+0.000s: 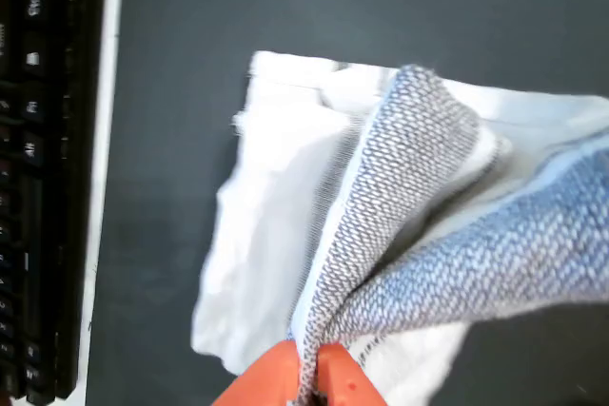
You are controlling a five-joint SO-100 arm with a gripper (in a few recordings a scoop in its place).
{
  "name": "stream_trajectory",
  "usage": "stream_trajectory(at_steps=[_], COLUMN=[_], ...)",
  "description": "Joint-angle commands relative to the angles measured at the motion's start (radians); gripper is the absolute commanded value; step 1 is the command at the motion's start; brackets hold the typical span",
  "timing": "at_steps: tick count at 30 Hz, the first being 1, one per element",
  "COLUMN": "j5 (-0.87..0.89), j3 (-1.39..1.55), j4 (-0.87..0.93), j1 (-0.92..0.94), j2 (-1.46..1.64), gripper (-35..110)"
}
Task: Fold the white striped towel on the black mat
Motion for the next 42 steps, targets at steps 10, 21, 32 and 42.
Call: stream_trajectory(at_steps=[10,21,32,42], j5=[-0.06,-0.091,-0.097,-0.149], j3=[0.012,0.155,0.186,0.259], j4=[-0.336,-0.511,-0.499,-0.365], j1=[-0.014,-0.086,-0.052,-0.011], j2=[-0.19,-0.268,-0.109,0.221], gripper=[0,0,3,9])
